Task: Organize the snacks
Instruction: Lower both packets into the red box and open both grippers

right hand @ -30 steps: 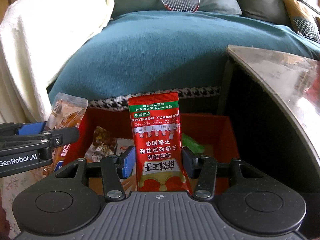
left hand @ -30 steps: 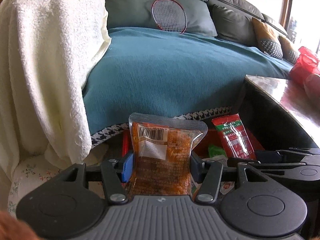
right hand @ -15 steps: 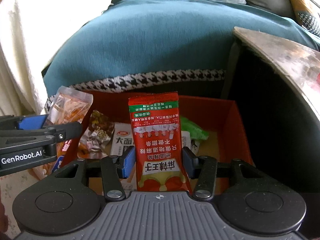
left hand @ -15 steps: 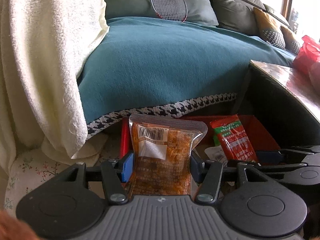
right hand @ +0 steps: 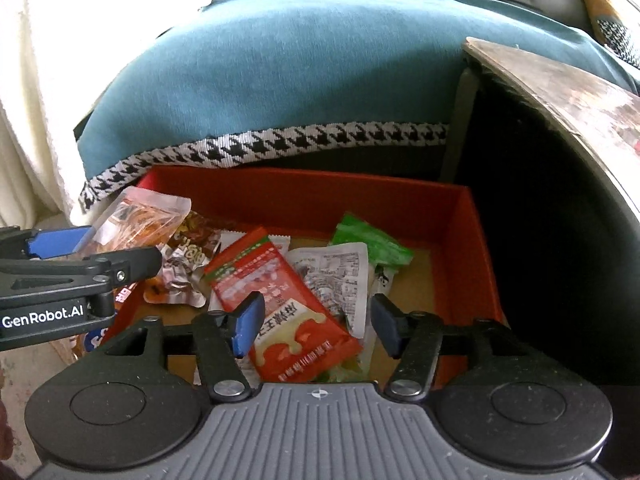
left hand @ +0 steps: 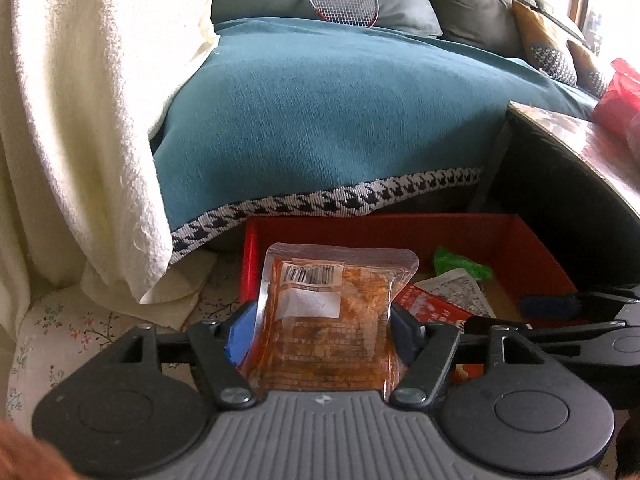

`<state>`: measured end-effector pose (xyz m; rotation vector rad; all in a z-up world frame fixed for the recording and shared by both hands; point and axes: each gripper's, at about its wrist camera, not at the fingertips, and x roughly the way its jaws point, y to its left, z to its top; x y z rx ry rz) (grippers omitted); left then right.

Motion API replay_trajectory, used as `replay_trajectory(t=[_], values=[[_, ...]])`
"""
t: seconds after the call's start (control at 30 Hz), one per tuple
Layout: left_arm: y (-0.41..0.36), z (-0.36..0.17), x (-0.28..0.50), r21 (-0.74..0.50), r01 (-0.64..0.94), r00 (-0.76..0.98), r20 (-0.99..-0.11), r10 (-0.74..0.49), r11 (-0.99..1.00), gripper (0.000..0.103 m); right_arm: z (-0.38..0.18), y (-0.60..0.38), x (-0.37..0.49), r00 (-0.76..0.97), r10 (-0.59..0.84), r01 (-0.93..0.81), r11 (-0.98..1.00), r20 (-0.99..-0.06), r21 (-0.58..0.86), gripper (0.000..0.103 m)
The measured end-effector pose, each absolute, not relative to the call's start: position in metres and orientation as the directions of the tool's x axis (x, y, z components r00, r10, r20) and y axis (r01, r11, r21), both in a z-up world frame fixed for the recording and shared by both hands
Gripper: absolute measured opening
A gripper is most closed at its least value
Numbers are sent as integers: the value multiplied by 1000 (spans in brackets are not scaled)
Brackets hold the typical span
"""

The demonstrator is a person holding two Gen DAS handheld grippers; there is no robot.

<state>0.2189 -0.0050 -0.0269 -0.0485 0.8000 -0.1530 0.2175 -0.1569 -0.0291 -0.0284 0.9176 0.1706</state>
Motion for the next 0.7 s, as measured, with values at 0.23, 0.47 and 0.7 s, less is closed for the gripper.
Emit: replay_trajectory(t=[0.23, 0.47, 0.7], values=[[0, -16, 216, -115, 102, 708, -689, -154, 988, 71, -26, -158, 217, 601, 144, -159, 986, -786, 59, 68], [7, -11, 215, -148, 83, 710, -685, -162, 986, 71, -24, -160, 216, 601, 138, -156, 986, -787, 54, 72], [6, -10, 213, -144, 96, 701, -693, -170, 985, 72, -24, -161, 214, 597, 132, -153, 987, -791, 50, 72]])
